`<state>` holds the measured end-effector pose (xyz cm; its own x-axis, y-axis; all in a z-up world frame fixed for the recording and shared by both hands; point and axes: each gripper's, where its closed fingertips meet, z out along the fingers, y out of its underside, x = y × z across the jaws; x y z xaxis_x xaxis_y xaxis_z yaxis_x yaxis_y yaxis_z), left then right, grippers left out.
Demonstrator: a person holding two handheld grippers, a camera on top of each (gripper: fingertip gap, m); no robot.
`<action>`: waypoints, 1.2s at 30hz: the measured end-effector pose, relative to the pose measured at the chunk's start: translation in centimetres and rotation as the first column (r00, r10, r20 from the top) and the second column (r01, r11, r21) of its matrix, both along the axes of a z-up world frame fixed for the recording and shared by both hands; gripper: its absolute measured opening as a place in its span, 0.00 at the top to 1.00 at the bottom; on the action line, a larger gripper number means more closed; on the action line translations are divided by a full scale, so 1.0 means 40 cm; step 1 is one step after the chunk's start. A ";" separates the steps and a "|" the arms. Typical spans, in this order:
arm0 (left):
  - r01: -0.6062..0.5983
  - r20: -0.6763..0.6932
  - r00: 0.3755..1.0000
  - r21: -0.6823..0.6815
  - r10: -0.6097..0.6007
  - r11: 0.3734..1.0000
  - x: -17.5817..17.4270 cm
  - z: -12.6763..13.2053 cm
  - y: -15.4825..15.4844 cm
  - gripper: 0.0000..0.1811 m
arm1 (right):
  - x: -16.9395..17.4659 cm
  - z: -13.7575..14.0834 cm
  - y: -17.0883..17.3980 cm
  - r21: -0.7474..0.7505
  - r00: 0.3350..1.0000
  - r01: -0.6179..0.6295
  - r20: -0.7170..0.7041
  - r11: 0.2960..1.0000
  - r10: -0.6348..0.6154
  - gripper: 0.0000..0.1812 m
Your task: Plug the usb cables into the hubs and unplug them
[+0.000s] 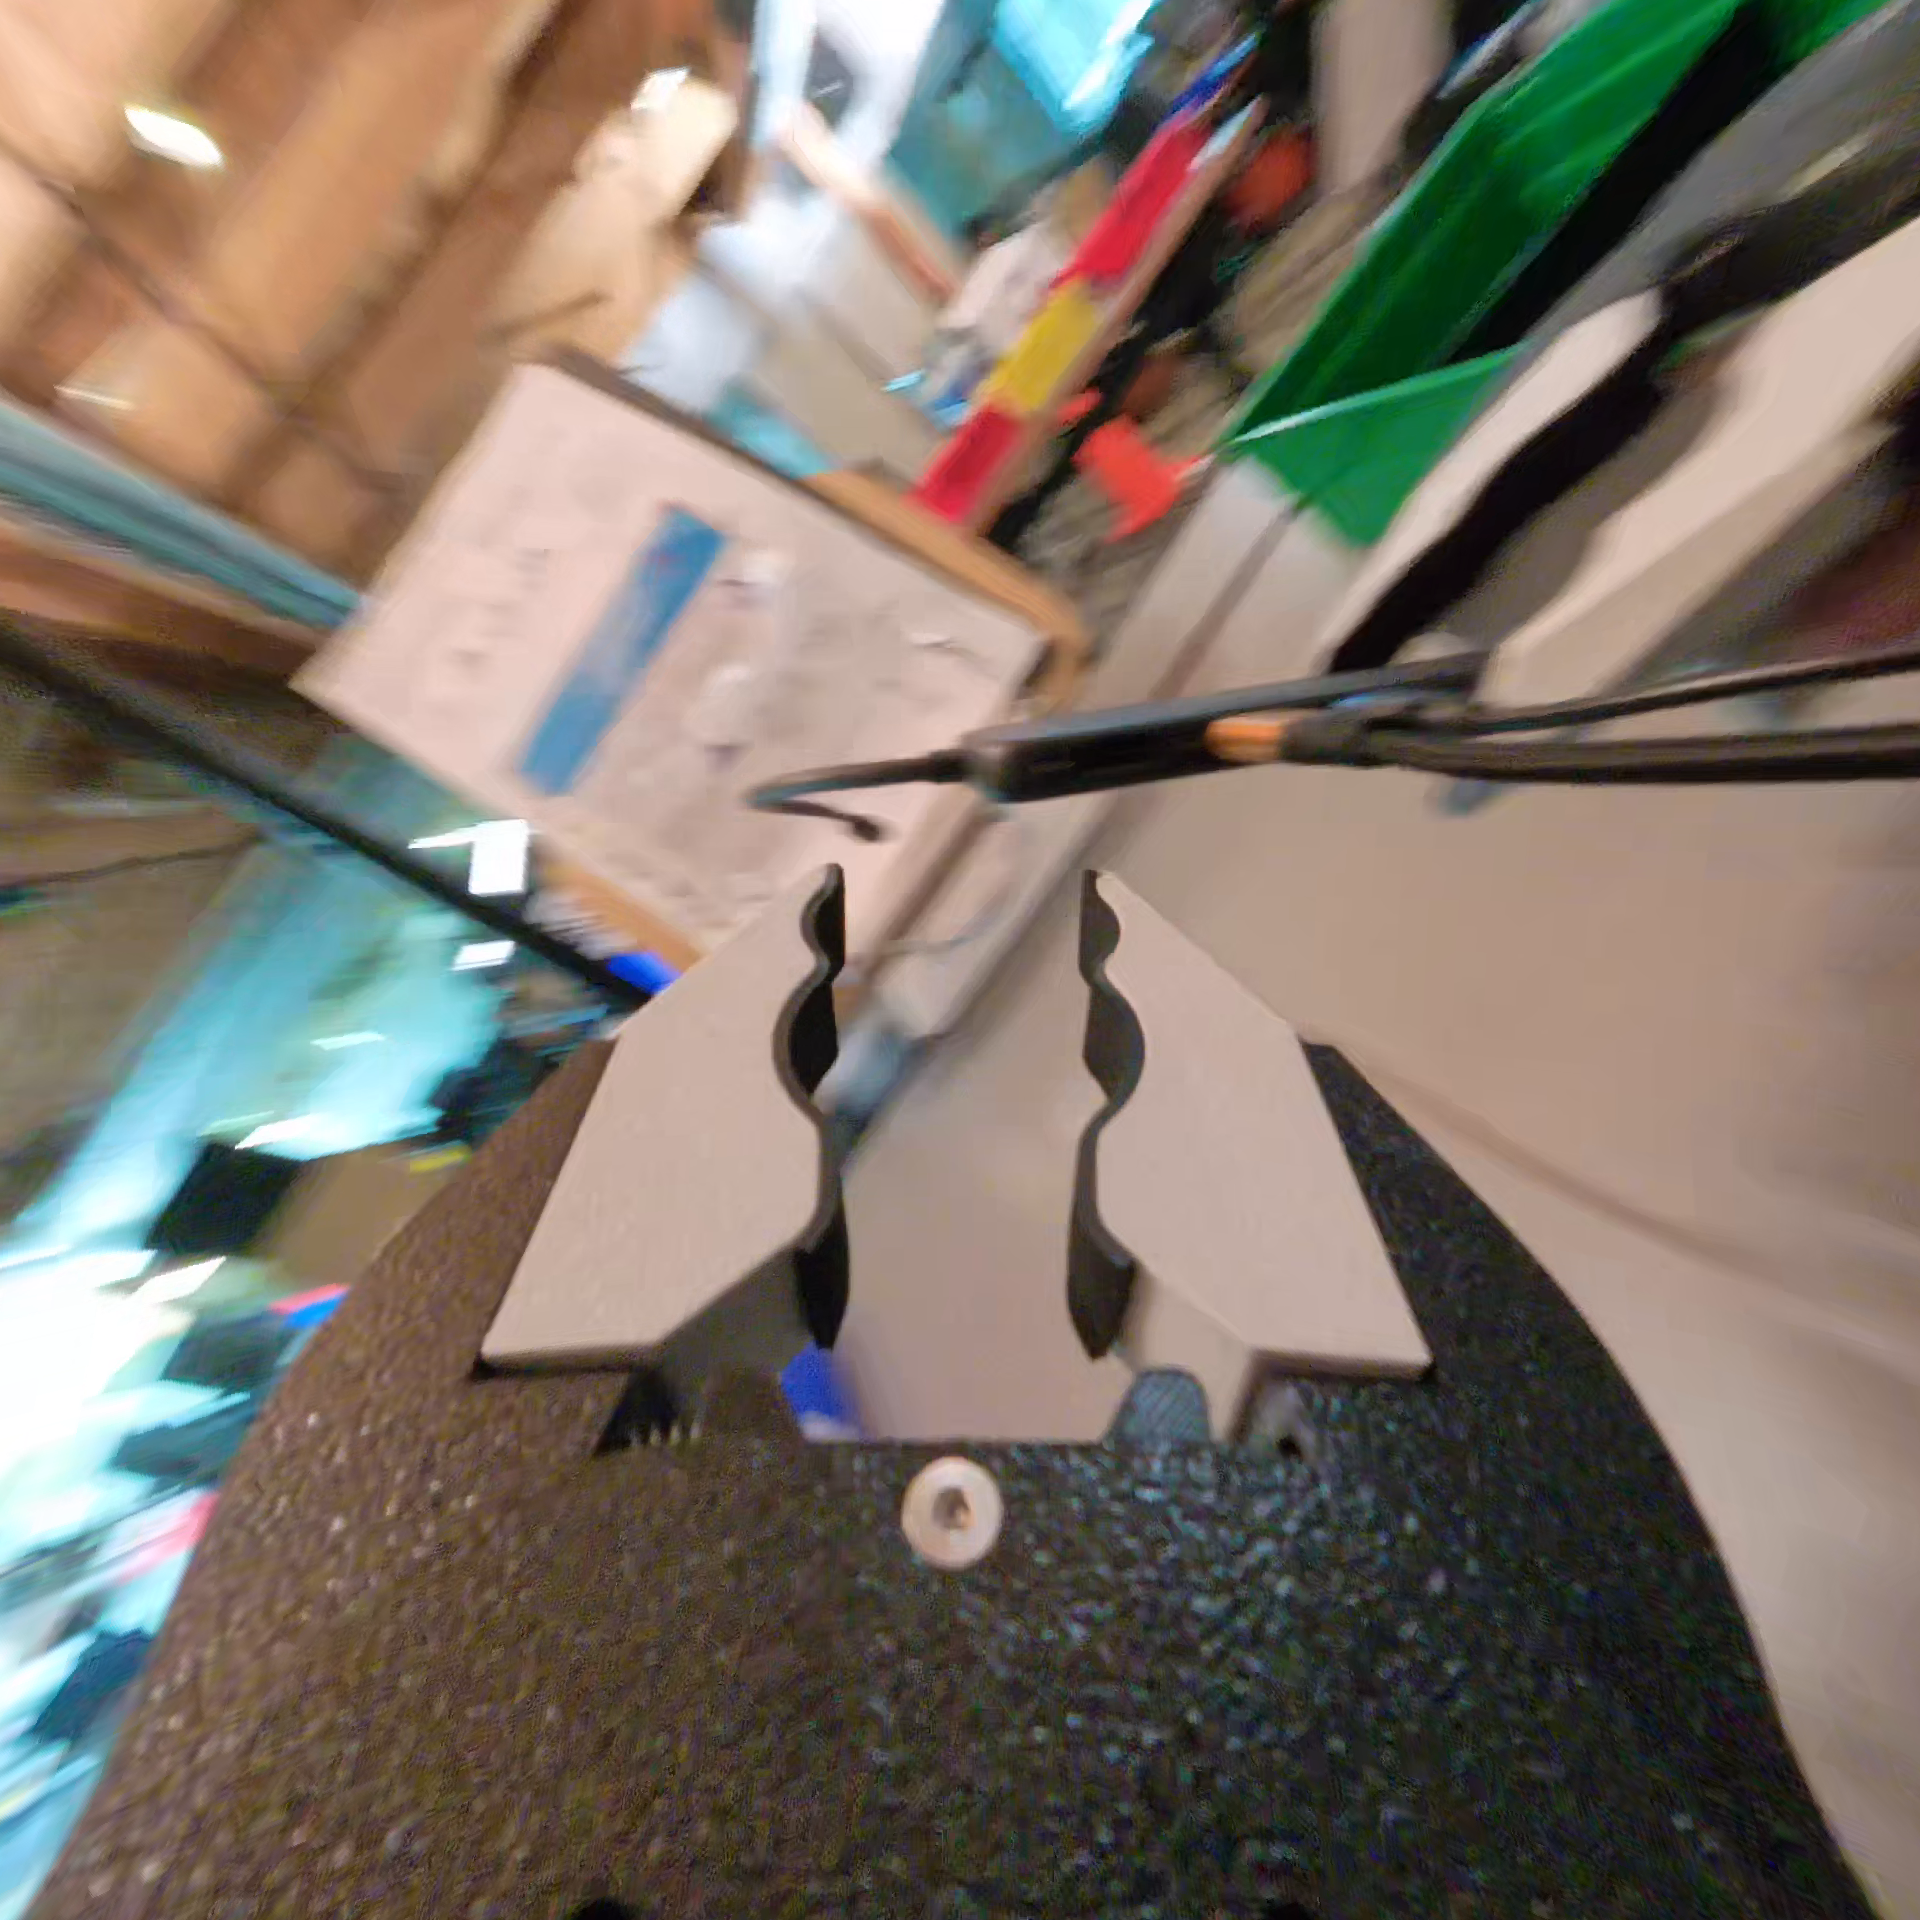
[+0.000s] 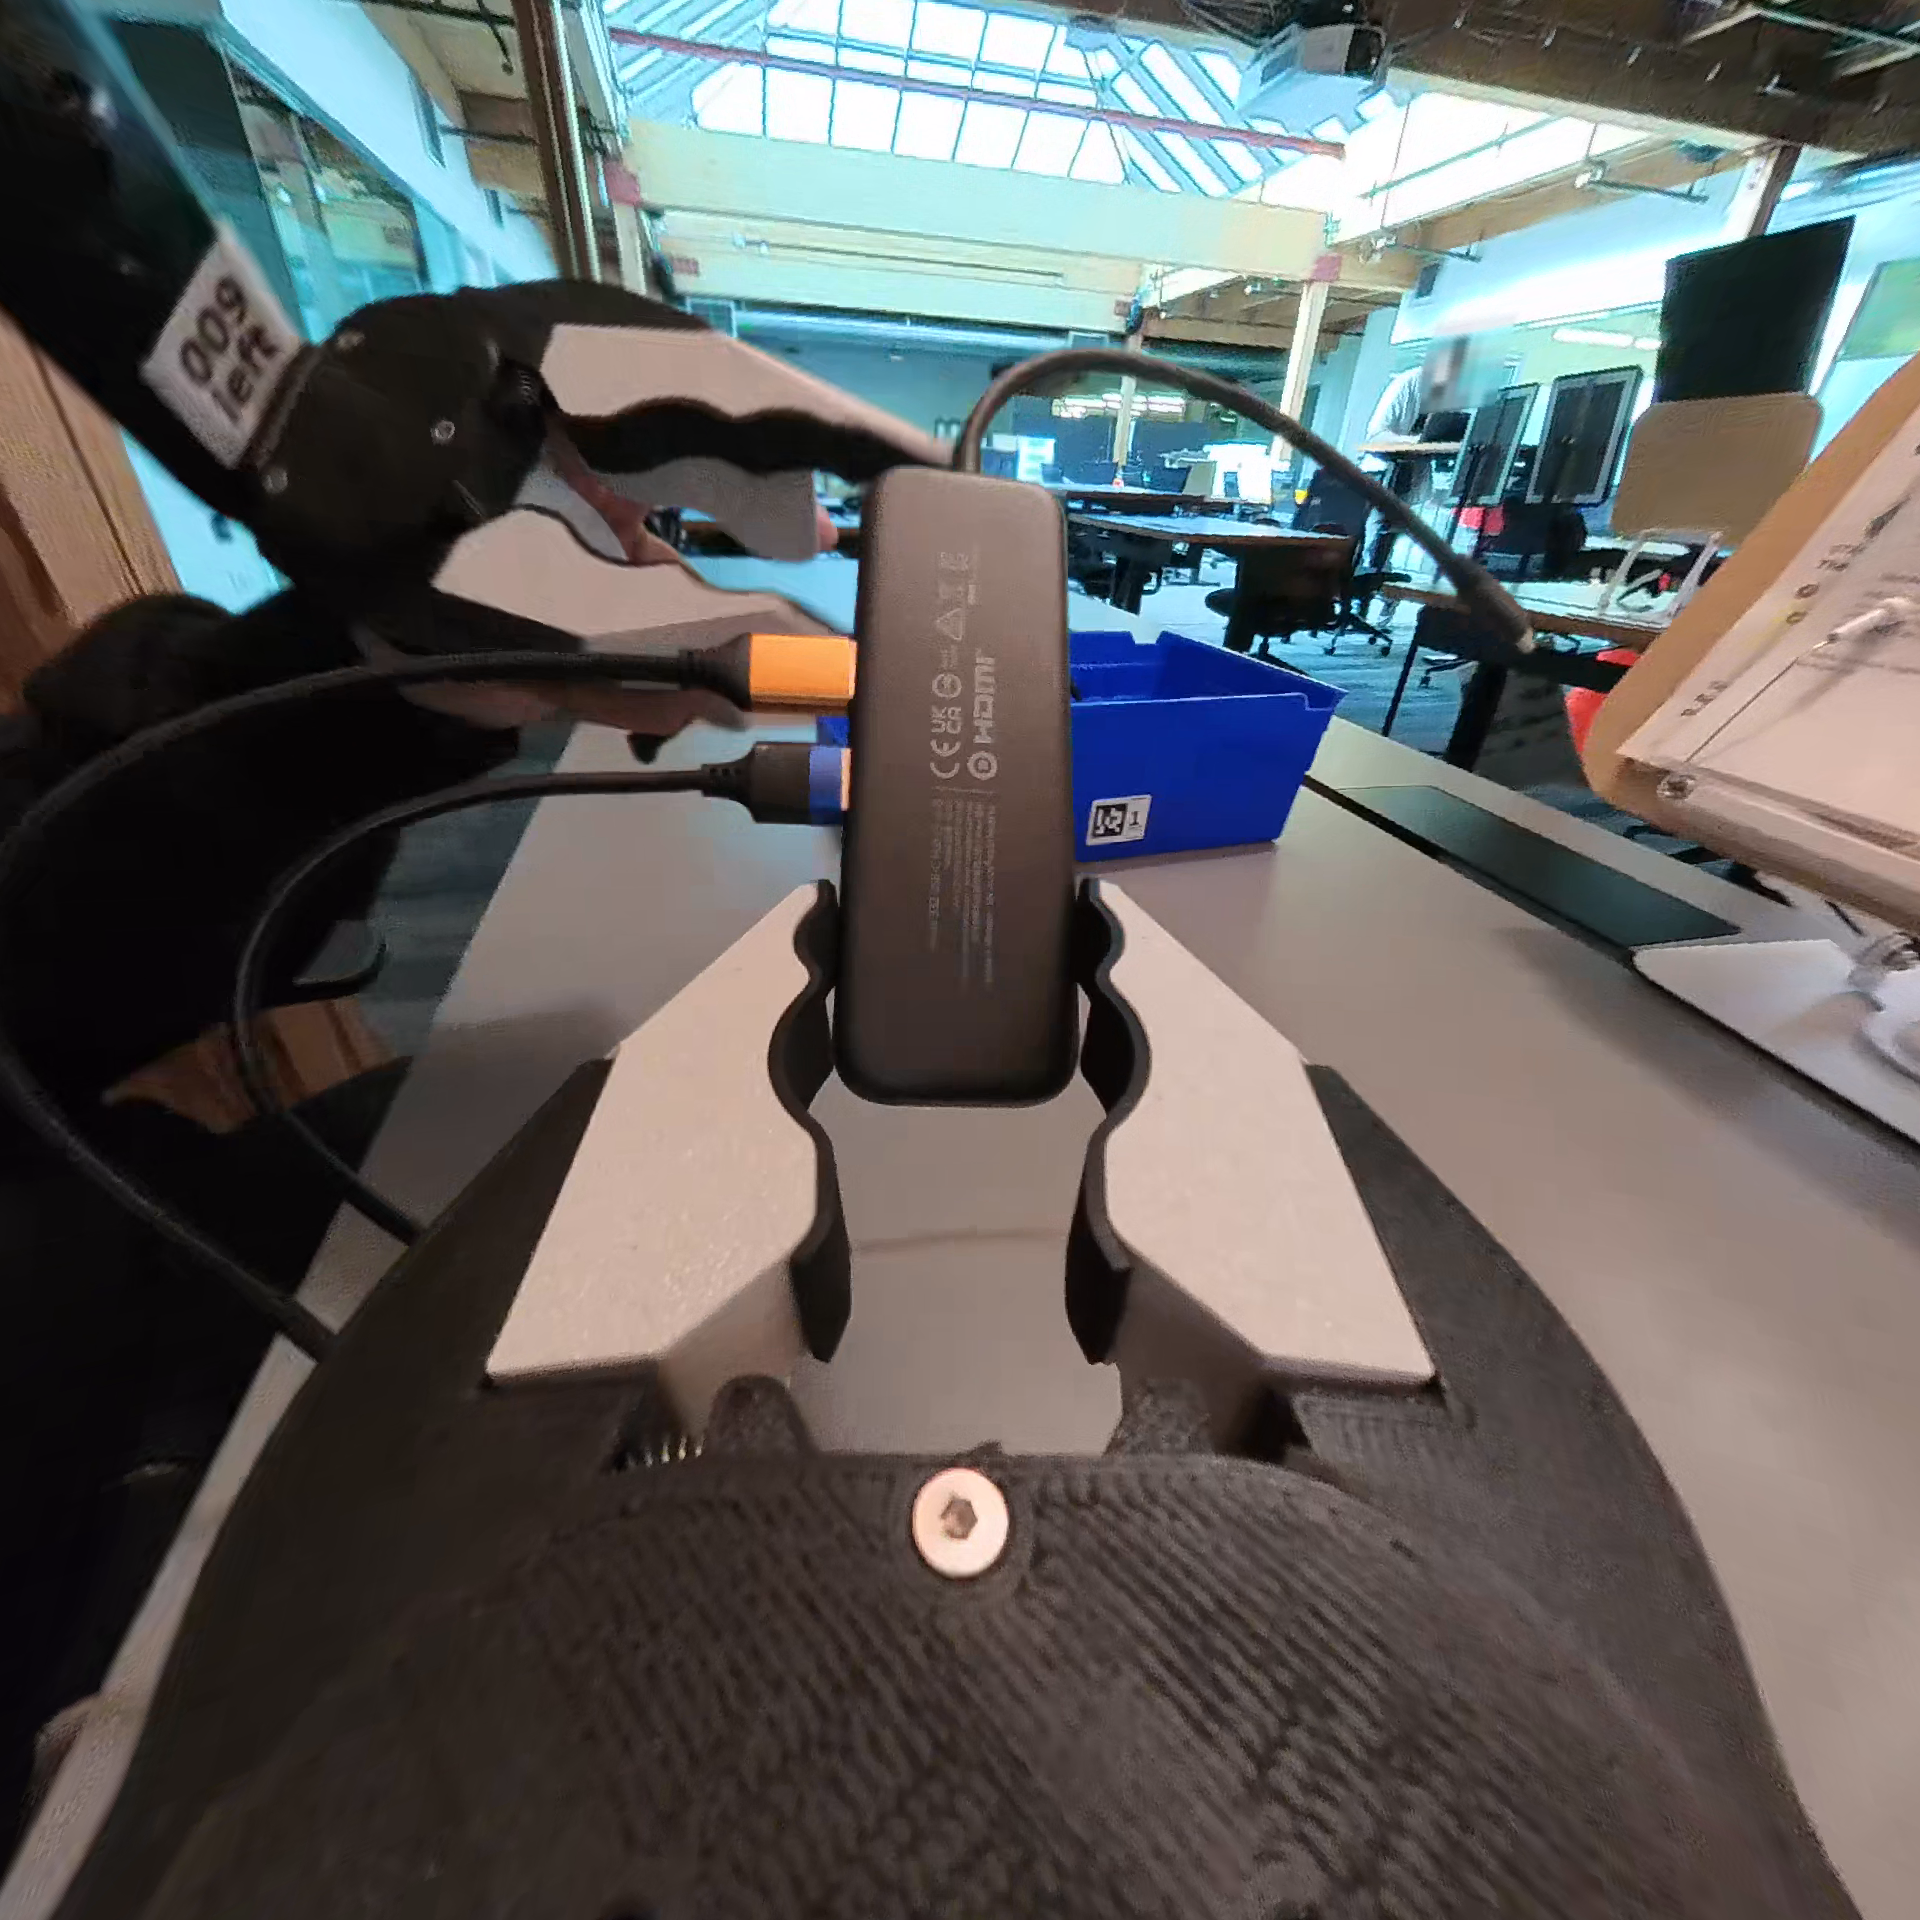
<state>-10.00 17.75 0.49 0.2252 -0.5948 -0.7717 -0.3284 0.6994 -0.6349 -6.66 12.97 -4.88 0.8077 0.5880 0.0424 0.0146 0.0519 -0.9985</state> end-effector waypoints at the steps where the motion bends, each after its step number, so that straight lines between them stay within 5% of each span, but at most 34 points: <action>1: 0.094 -0.023 0.995 -0.117 -0.097 0.989 0.001 -0.027 -0.026 0.76 | 0.002 -0.002 -0.004 0.014 1.000 -0.003 0.020 1.000 0.003 0.75; 5: 0.238 -0.073 0.950 -0.459 -0.303 0.856 -0.023 -0.107 -0.067 0.69 | -0.019 -0.004 -0.039 0.054 0.992 -0.090 0.096 0.994 0.085 0.75; 8: 0.305 -0.077 0.880 -0.663 -0.468 0.683 -0.047 -0.157 -0.114 0.63 | -0.044 -0.012 -0.063 0.056 0.978 -0.167 0.135 0.984 0.158 0.75; 15: 0.521 0.169 0.774 -0.718 -0.610 0.462 -0.033 -0.156 -0.168 0.74 | -0.080 -0.037 -0.096 -0.009 0.948 -0.303 0.101 0.953 0.302 0.75; 20: 0.519 0.113 0.749 -0.713 -0.653 0.472 -0.029 -0.164 -0.190 0.75 | -0.074 -0.066 -0.104 -0.064 0.937 -0.319 0.129 0.946 0.325 0.75; 36: 0.422 0.158 0.838 -0.794 -0.522 0.438 -0.001 -0.151 -0.171 0.75 | -0.026 -0.031 -0.085 0.009 0.972 -0.213 0.107 0.977 0.211 0.78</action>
